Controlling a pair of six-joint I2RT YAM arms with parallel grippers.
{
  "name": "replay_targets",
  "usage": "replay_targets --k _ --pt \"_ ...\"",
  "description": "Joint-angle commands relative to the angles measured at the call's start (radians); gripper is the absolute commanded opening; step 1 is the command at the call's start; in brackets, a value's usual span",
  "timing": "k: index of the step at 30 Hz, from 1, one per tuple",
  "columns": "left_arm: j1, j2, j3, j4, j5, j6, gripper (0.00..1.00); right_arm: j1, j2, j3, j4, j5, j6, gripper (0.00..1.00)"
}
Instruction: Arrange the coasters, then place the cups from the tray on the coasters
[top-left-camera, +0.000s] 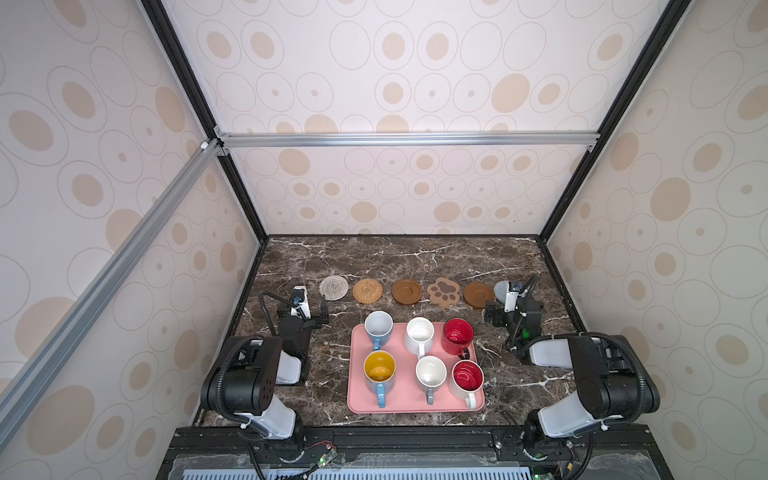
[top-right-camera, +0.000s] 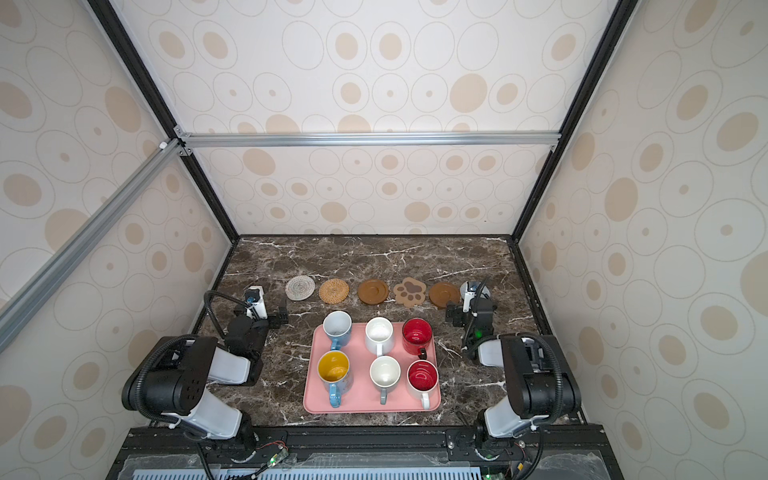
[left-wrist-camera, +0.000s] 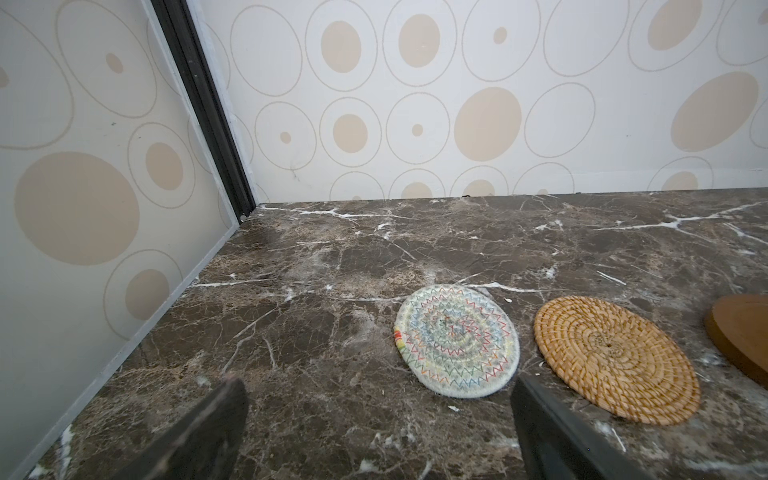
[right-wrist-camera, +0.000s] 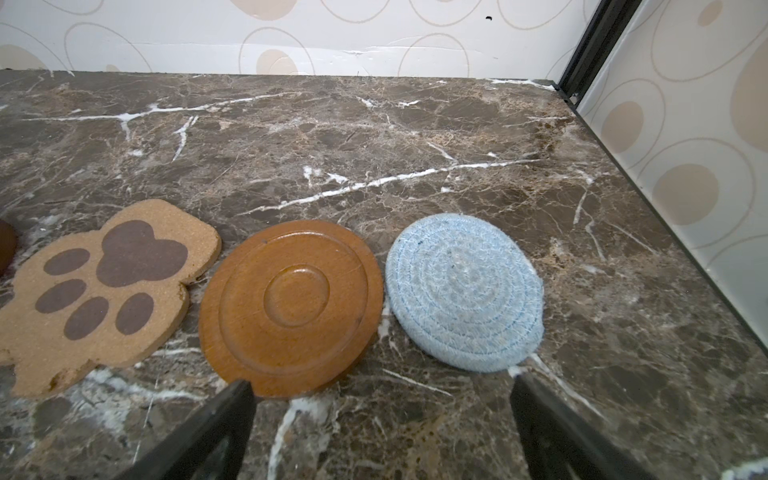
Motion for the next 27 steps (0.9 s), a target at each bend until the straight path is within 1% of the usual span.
replay_targets --k 1,20,22,23,24,25,26,27 --pt "0.009 -0.003 0.005 0.024 -0.001 0.013 1.0 0.006 0.0 0.013 0.02 0.003 -0.014 1.0" --pt "0.008 -0.003 0.006 0.021 -0.002 0.011 1.0 0.006 -0.003 0.012 0.021 0.003 -0.013 1.0" --pt "0.008 -0.012 0.0 0.034 -0.003 0.011 1.0 0.006 -0.015 0.02 0.033 0.019 -0.011 1.0" --pt "0.008 -0.062 0.022 -0.04 -0.012 0.011 1.0 0.005 -0.051 0.049 -0.058 0.015 -0.011 1.0" --pt "0.007 -0.116 0.062 -0.166 -0.029 0.0 1.0 0.006 -0.098 0.097 -0.182 0.008 -0.014 1.0" --pt "0.008 -0.176 0.126 -0.343 -0.051 -0.031 1.0 0.006 -0.145 0.152 -0.323 0.001 -0.008 1.0" --pt "0.008 -0.225 0.178 -0.488 -0.055 -0.052 1.0 0.006 -0.181 0.195 -0.426 -0.002 0.001 1.0" --pt "0.008 -0.266 0.219 -0.588 -0.03 -0.066 1.0 0.006 -0.215 0.236 -0.514 -0.005 0.022 1.0"
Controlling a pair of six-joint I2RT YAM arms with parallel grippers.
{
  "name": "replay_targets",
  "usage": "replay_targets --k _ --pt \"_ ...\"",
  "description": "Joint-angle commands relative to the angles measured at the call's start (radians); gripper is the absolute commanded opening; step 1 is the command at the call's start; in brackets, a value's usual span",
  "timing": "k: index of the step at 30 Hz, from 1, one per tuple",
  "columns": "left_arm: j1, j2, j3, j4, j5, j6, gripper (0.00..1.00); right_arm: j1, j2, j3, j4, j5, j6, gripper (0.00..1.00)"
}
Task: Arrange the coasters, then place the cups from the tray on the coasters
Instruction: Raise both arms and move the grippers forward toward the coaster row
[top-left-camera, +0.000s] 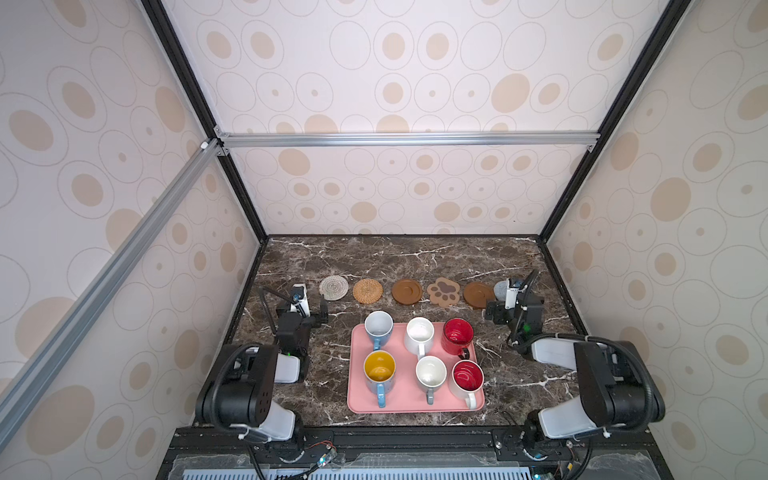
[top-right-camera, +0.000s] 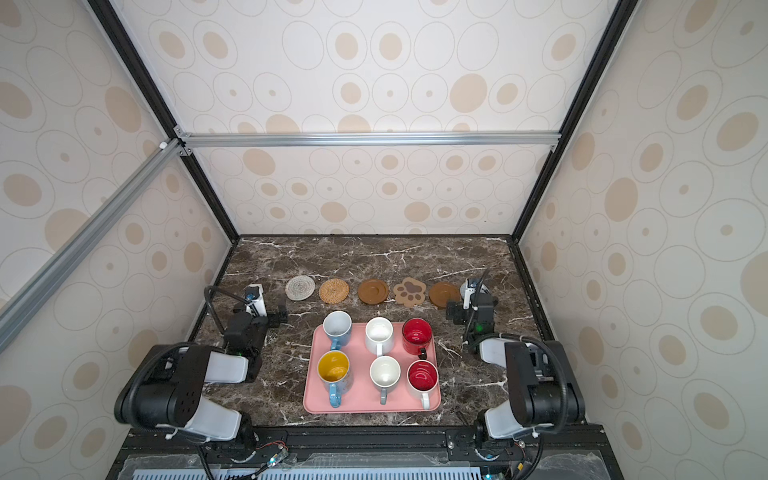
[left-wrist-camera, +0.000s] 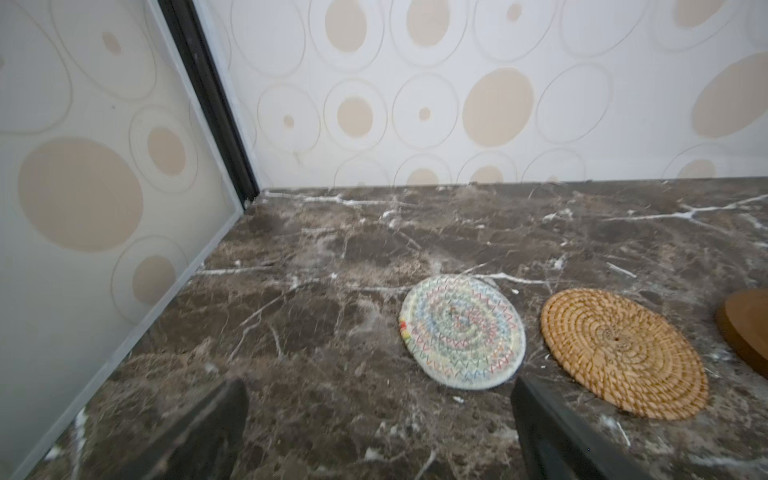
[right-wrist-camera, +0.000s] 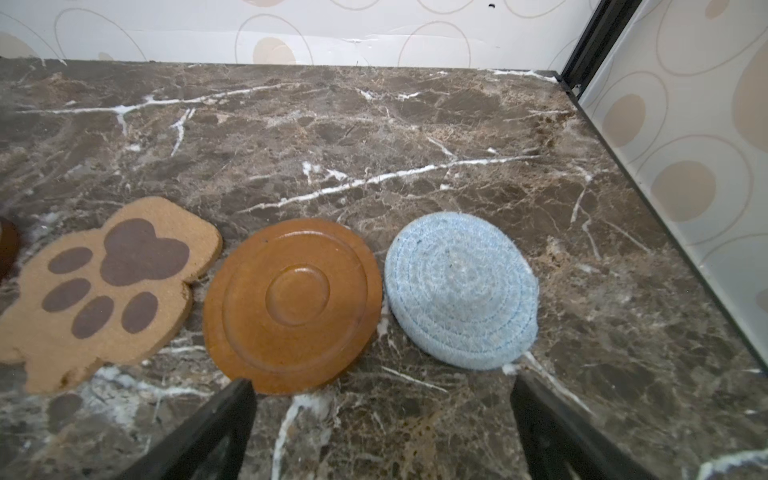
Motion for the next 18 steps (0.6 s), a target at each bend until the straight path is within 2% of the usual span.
replay_targets --k 1,5,9,12,18 --pt "0.007 -0.154 0.162 -0.378 0.018 -0.069 1.0 0.006 -0.135 0.151 -0.323 -0.01 0.04 1.0" --pt "0.006 -0.243 0.255 -0.633 0.088 -0.232 1.0 0.008 -0.197 0.284 -0.653 -0.022 0.206 1.0" --pt "-0.004 -0.217 0.352 -0.834 0.219 -0.362 1.0 0.012 -0.214 0.359 -0.915 -0.057 0.345 1.0" --pt "-0.036 -0.184 0.378 -0.873 0.261 -0.422 1.0 0.018 -0.226 0.365 -1.012 -0.103 0.38 1.0" --pt "-0.128 -0.119 0.41 -0.88 0.238 -0.457 1.0 0.033 -0.273 0.356 -1.083 -0.225 0.394 1.0"
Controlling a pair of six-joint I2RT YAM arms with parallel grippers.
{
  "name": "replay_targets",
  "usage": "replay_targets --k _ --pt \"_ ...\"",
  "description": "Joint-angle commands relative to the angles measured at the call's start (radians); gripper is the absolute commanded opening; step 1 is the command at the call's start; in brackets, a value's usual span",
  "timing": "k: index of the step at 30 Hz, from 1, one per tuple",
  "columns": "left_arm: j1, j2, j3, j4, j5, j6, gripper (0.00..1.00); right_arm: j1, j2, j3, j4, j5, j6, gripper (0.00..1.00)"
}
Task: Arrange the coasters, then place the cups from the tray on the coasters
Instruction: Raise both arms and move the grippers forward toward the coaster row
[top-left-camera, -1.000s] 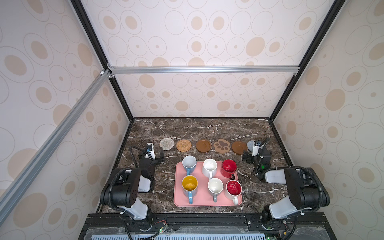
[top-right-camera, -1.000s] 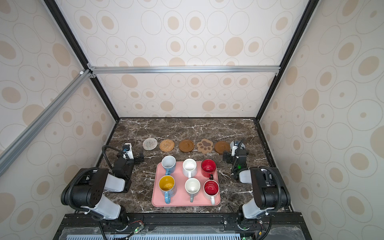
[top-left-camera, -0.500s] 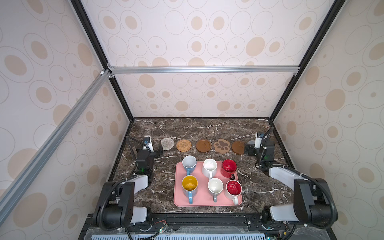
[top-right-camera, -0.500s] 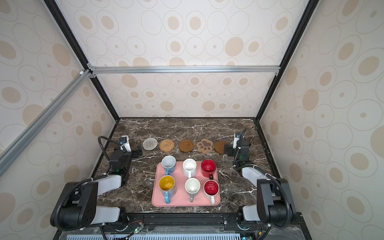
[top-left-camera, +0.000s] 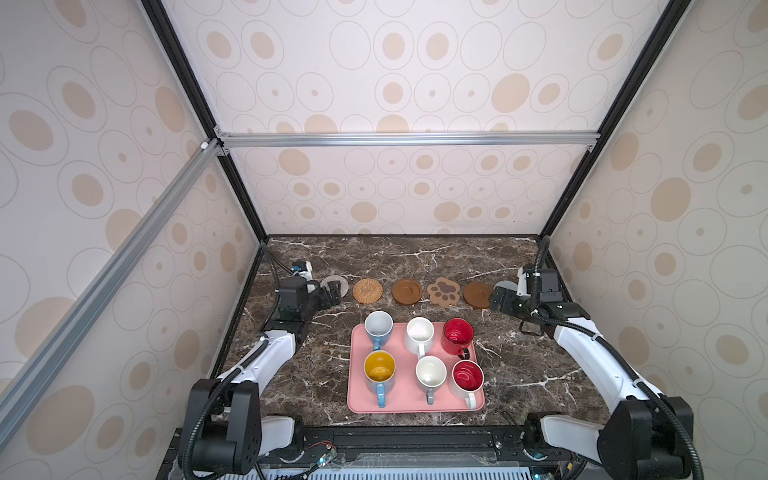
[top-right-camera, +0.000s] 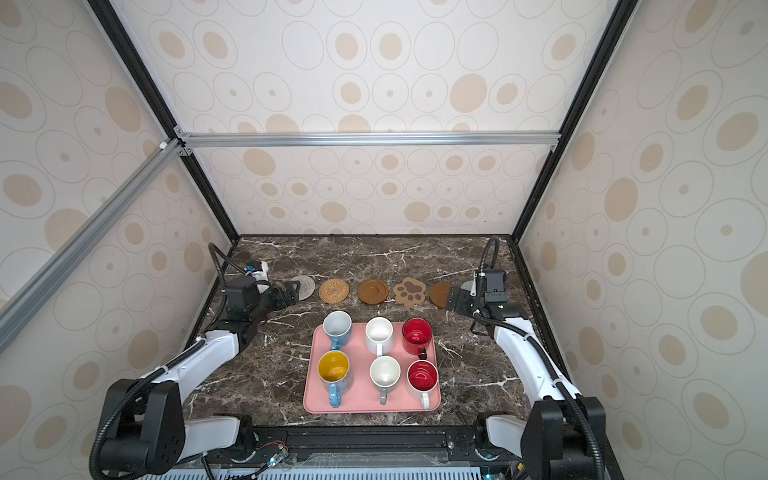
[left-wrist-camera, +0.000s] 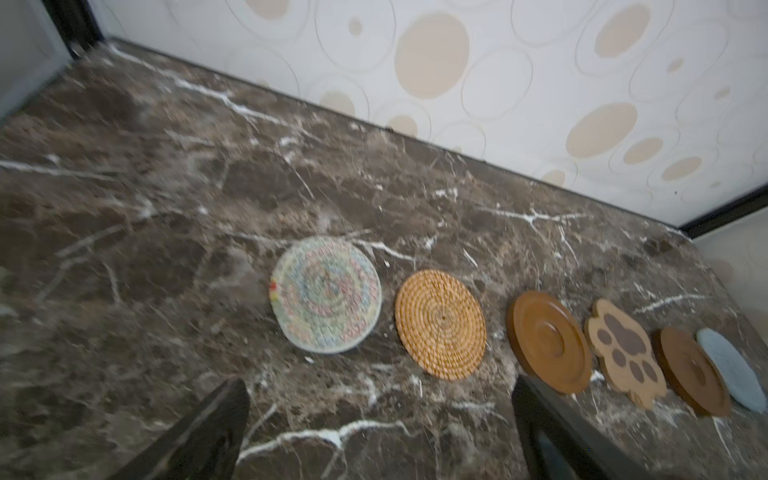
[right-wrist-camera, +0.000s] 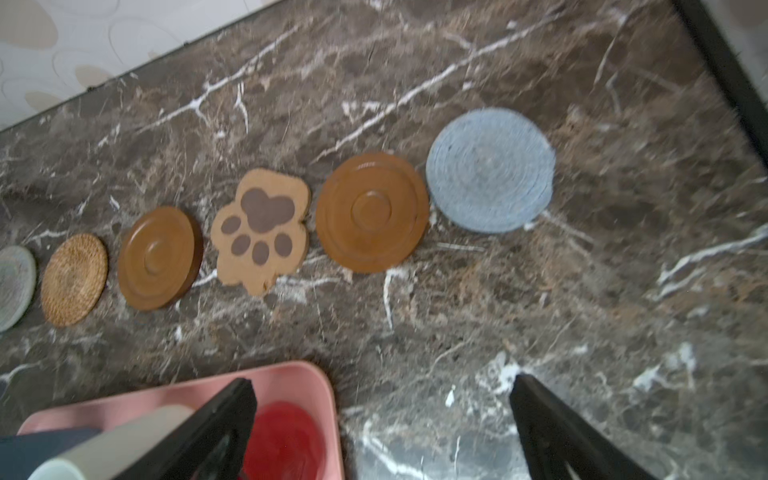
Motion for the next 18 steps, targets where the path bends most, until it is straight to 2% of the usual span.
replay_targets --k 1,5,15,18 --pt "-0.039 0.039 0.065 -0.048 0.026 -0.063 1.0 0.011 -0.041 0.0 -0.114 -0.095 0.039 1.0" --pt "-0.06 0.144 0.122 -0.064 0.053 -0.086 1.0 0.012 -0.029 0.024 -0.15 -0.14 0.036 1.0" --pt "-0.06 0.432 0.315 -0.095 0.014 -0.145 1.0 0.052 -0.017 0.046 -0.162 -0.268 0.022 1.0" --pt "-0.06 0.481 0.356 -0.1 0.004 -0.15 1.0 0.09 -0.014 0.063 -0.197 -0.254 -0.011 1.0"
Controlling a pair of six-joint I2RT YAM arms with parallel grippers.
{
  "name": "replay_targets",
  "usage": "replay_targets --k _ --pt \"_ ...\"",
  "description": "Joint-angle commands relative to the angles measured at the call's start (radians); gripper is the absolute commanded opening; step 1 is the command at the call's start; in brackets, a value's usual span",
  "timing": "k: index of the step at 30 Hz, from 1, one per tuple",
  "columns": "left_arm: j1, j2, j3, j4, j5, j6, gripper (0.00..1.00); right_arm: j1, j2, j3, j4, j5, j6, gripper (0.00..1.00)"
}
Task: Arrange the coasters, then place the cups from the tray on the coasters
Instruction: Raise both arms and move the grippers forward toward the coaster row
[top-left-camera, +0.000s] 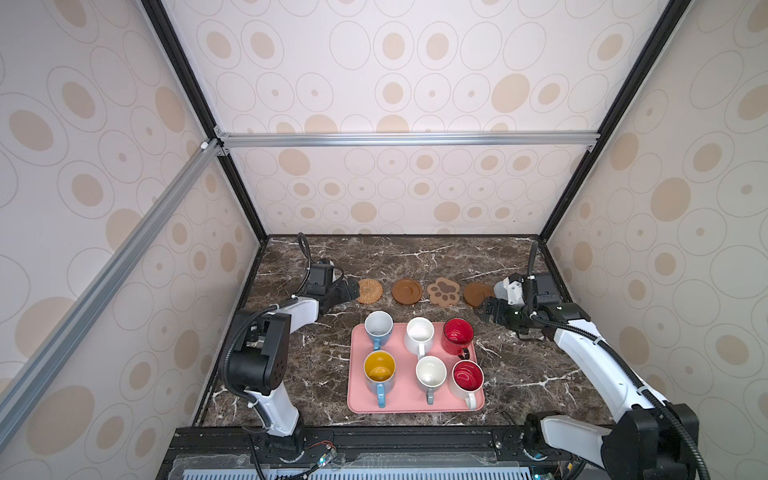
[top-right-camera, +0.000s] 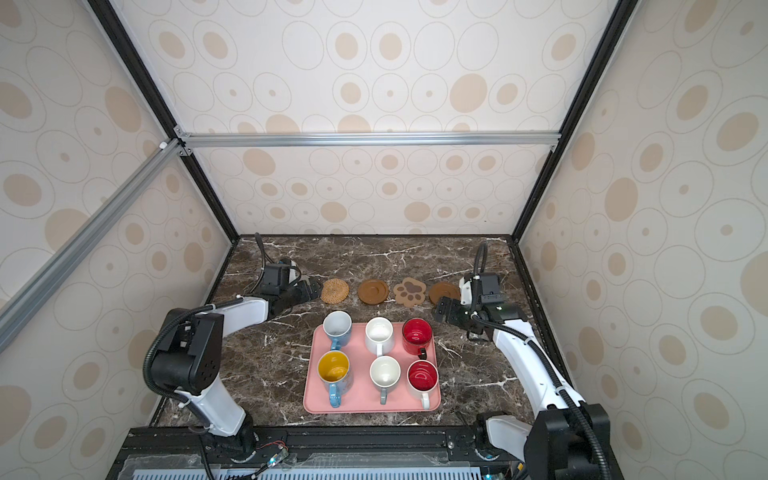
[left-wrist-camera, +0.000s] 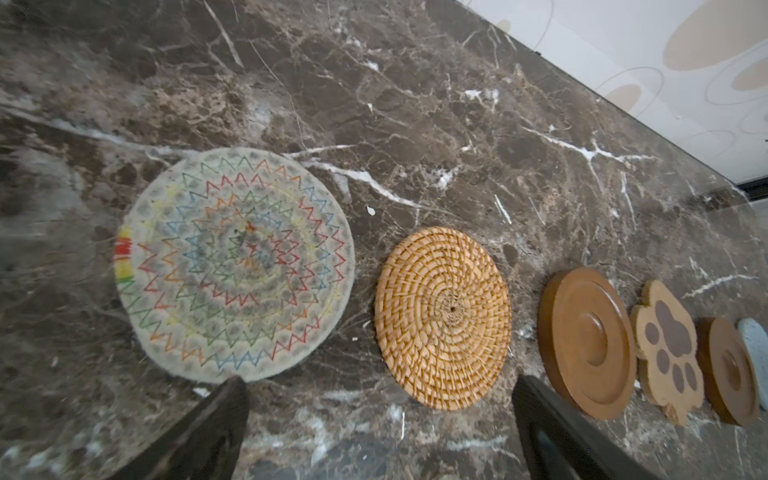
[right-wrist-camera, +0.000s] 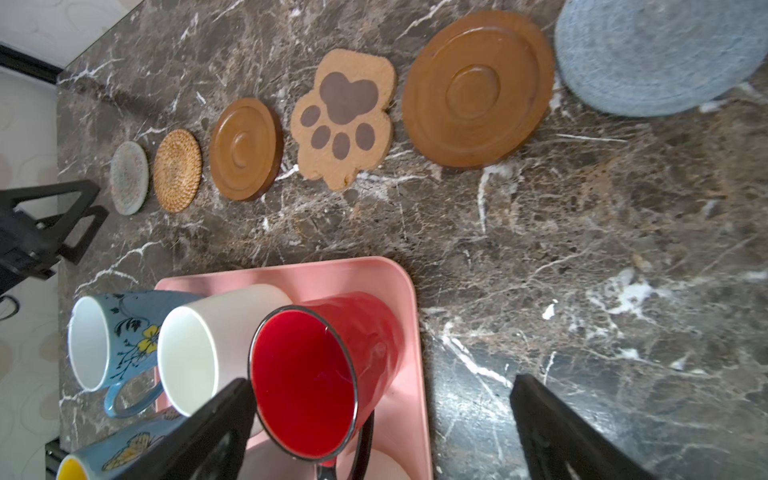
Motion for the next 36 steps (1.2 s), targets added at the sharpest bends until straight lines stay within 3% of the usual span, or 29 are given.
replay_targets --k 1,8,20,36 --pt "-0.001 0.039 0.078 -0.031 -0.024 -0.024 1.0 0.043 0.01 0.044 -0.062 -0.016 -0.038 1.0" --pt "-0.001 0.103 0.154 -0.117 -0.037 0.008 1.0 0.078 0.008 0.05 -0.085 -0.013 -0.035 1.0" --pt "0.008 0.097 0.139 -0.162 -0.131 0.025 1.0 0.109 0.019 0.066 -0.079 -0.025 -0.025 1.0" --pt "0.034 0.181 0.177 -0.163 -0.131 0.081 1.0 0.127 0.037 0.073 -0.061 -0.039 -0.002 1.0"
